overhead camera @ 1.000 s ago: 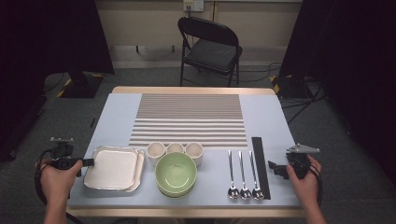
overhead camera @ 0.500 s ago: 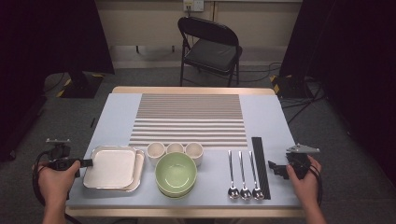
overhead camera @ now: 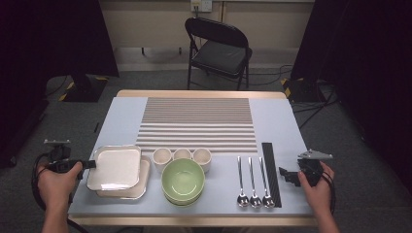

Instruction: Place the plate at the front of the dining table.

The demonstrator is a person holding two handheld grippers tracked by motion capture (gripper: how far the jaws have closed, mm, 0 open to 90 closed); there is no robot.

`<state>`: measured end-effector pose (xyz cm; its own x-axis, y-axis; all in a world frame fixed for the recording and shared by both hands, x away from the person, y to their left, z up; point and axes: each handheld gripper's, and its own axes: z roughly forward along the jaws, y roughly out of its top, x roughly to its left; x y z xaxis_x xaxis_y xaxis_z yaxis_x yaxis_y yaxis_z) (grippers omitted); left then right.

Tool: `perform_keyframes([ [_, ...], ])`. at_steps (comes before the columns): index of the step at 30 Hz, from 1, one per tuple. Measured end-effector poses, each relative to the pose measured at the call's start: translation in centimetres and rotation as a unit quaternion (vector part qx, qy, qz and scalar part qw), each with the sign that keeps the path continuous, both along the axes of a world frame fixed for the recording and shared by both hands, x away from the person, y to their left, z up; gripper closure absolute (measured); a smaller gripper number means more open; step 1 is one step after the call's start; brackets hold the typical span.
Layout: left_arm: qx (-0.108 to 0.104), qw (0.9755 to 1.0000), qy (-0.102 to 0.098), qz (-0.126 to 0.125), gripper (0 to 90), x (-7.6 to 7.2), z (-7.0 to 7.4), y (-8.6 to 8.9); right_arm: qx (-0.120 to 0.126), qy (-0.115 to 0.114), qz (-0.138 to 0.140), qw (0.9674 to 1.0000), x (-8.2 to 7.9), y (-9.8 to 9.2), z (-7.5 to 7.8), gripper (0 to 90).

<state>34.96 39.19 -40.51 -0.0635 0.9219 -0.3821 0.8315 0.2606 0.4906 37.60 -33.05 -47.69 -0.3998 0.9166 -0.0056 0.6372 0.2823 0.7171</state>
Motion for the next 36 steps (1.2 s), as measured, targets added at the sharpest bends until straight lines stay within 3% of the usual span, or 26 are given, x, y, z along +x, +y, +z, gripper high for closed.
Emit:
perform_keyframes([
  [14, 0.006, 0.9999, -0.014, 0.005, 88.9, 1.2, 2.4, -0.9, 0.000, 0.000, 0.001, 1.0000, 0.0, 0.0, 0.0, 11.8],
  [31, 0.000, 0.9998, -0.017, 0.013, 89.0, 2.3, 3.7, -1.6, 0.000, 0.000, 0.001, 1.0000, 0.0, 0.0, 0.0, 11.8],
  [32, -0.015, 0.9997, -0.017, 0.010, 89.0, 2.5, 3.8, -1.8, -0.001, 0.000, 0.000, 1.0000, 0.0, 0.0, 0.0, 11.8],
  [36, -0.009, 0.9998, -0.017, 0.010, 89.0, 2.8, 4.1, -2.0, 0.000, 0.001, 0.000, 1.0000, 0.0, 0.0, 0.0, 11.8],
])
